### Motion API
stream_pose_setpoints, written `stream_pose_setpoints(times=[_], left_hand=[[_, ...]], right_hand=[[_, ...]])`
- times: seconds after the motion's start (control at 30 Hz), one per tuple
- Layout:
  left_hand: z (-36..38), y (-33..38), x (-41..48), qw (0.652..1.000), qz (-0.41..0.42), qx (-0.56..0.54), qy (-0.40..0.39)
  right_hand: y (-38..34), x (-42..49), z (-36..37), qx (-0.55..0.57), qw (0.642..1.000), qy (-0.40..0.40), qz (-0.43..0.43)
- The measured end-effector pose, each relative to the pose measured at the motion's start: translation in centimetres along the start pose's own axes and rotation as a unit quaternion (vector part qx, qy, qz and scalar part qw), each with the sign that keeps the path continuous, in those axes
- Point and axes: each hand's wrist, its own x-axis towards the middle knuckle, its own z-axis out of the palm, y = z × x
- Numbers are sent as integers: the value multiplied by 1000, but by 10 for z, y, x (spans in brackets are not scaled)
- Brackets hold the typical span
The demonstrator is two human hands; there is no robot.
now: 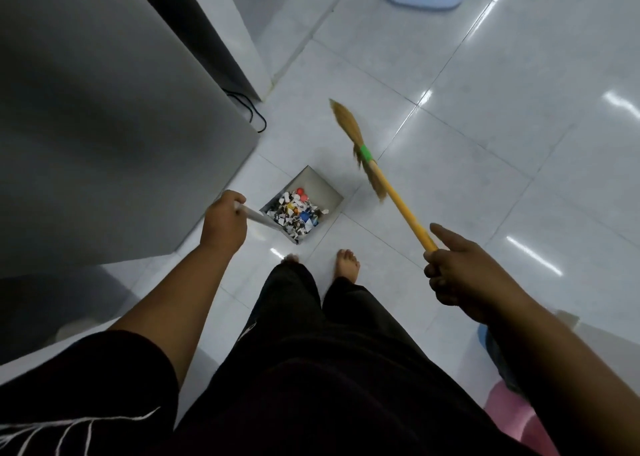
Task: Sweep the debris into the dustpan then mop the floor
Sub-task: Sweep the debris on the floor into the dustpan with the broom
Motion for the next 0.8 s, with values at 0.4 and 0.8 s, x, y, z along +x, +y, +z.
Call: stream_pose_setpoints(times=[0.4, 0.8], left_hand=[[8, 81, 32, 995, 69, -42, -58], [27, 169, 23, 932, 309, -44, -184]], right_hand=[[20, -60, -22, -202, 927, 96, -300], [124, -111, -32, -98, 878, 376, -279]])
